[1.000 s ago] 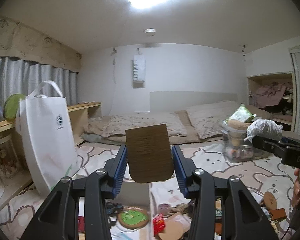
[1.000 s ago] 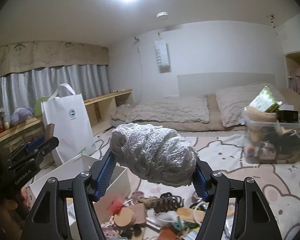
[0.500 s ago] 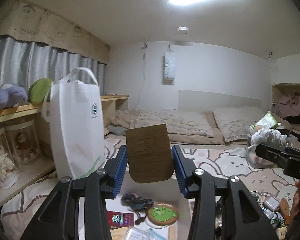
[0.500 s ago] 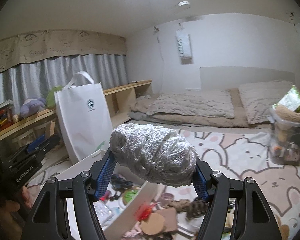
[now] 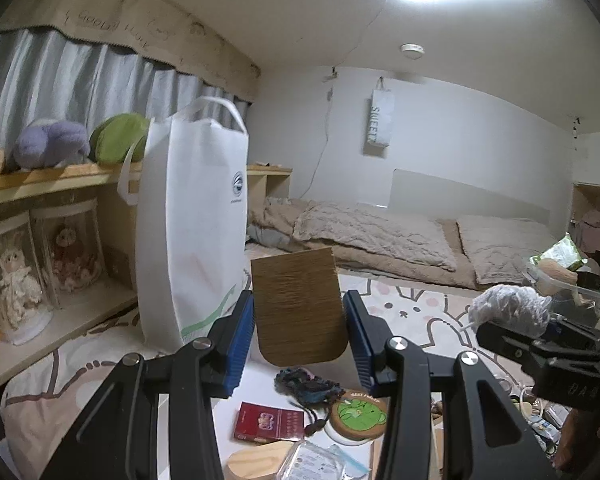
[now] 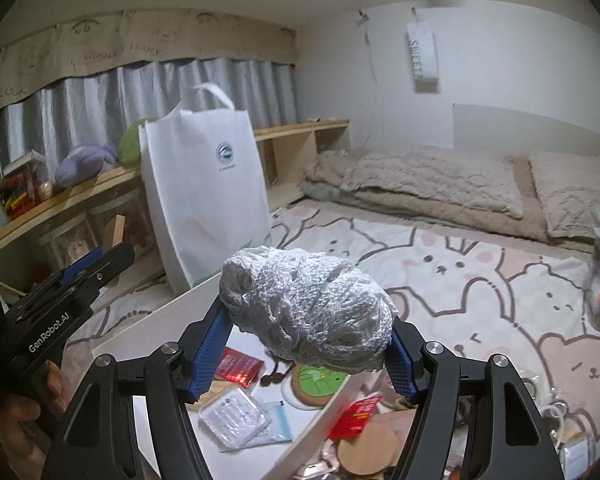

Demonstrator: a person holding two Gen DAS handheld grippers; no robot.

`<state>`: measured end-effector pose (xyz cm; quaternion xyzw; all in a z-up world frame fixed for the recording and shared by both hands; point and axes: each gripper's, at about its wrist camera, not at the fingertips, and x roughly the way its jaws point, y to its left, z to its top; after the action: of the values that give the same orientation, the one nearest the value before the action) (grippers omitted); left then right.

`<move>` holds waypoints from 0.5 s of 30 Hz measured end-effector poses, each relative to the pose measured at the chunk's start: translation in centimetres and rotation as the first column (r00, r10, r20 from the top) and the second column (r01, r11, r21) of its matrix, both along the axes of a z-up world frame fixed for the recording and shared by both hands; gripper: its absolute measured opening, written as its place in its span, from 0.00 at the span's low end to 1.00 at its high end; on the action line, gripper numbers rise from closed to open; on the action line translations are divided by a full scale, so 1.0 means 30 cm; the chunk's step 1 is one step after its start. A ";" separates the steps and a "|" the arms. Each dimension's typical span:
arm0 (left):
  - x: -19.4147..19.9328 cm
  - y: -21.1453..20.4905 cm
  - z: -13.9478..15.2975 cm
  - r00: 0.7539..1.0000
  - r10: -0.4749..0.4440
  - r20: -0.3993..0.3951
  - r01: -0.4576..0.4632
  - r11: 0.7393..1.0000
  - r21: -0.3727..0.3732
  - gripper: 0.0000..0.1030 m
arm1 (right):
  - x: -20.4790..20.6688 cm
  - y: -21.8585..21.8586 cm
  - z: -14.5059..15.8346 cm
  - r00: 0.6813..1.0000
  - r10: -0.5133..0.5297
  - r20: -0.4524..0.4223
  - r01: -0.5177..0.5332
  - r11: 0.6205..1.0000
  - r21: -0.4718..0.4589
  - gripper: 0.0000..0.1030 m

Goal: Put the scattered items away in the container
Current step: 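Lift the yarn ball and wooden paddle and carry both toward the white box, then open the right tool to drop the yarn ball while the left tool releases the paddle into the box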

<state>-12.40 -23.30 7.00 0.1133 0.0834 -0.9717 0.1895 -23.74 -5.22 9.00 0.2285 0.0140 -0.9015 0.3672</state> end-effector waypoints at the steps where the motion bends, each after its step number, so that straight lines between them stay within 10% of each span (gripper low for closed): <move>1: -0.004 -0.009 -0.006 1.000 0.006 0.005 -0.006 1.000 0.005 0.43 | -0.002 -0.016 -0.007 1.000 0.007 0.006 -0.007 1.000 0.007 0.68; 15: -0.064 -0.075 -0.117 0.994 0.035 0.108 -0.042 0.997 0.063 0.43 | -0.045 -0.237 -0.164 0.987 0.113 0.114 -0.137 0.964 0.229 0.68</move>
<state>-14.32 -25.55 3.48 0.1695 0.1068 -0.9573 0.2086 -25.08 -12.32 4.10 0.3137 0.1169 -0.8560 0.3938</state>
